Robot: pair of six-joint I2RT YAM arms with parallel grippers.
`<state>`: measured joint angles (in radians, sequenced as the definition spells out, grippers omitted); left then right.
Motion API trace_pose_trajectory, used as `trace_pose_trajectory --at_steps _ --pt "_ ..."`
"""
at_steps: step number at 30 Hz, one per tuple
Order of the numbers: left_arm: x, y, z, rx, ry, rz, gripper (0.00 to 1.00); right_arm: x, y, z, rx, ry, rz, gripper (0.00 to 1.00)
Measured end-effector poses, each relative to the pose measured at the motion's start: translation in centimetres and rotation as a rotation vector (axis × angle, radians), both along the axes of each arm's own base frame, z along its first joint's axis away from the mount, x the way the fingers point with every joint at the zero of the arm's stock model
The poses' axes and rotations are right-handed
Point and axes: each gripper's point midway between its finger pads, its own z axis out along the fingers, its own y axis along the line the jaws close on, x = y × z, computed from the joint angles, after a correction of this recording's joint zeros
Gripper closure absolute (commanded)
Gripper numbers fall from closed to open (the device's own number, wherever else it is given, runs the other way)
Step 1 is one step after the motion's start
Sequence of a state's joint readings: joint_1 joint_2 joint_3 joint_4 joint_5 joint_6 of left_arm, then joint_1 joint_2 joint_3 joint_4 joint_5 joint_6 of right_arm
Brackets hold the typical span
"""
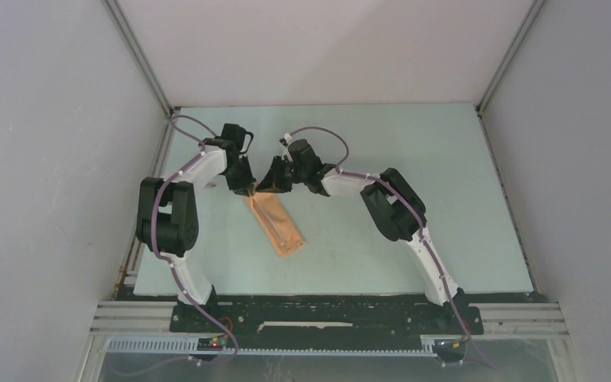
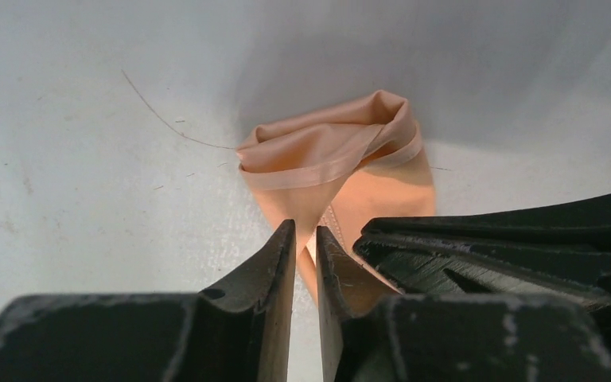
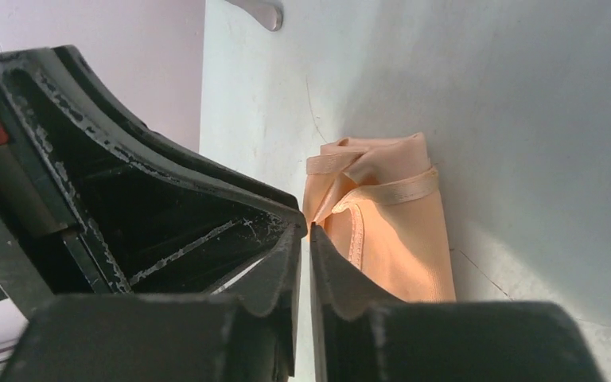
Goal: Fold the napkin into a case and place the utensils inside
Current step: Grasp the top corner of the smaller rectangle folded napkin from the folded napkin.
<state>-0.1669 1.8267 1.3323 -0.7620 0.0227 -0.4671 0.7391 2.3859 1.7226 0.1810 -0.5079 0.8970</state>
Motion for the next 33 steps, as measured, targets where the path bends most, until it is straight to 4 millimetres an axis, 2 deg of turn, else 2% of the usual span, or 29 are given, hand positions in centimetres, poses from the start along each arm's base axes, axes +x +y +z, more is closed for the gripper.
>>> trace_pose_trajectory --at_steps 3,7,12,19,25,29,33 --pt "-0.1 0.2 -0.1 0.032 -0.001 -0.007 0.79 0.0 0.0 -0.4 -0.003 0.006 -0.002 0.93" --pt "-0.1 0.7 -0.2 0.056 0.002 -0.007 0.79 0.1 0.1 -1.1 -0.011 0.012 -0.004 0.93" --pt "0.3 0.6 -0.3 0.064 0.001 -0.019 0.71 0.3 0.3 -2.0 -0.023 0.021 -0.006 0.92" --pt "0.2 0.0 -0.3 0.074 -0.003 -0.04 0.72 0.0 0.7 -3.9 -0.054 0.05 0.003 0.93" --pt "0.0 -0.4 -0.8 0.082 0.01 -0.056 0.71 0.1 1.1 -4.1 -0.051 0.048 0.007 0.94" --pt "0.1 -0.4 -1.3 0.086 0.03 -0.06 0.74 0.2 1.3 -4.3 -0.05 0.049 0.007 0.94" --pt "0.6 -0.5 -1.4 0.089 0.029 -0.067 0.83 0.3 1.4 -4.3 -0.046 0.049 0.012 0.94"
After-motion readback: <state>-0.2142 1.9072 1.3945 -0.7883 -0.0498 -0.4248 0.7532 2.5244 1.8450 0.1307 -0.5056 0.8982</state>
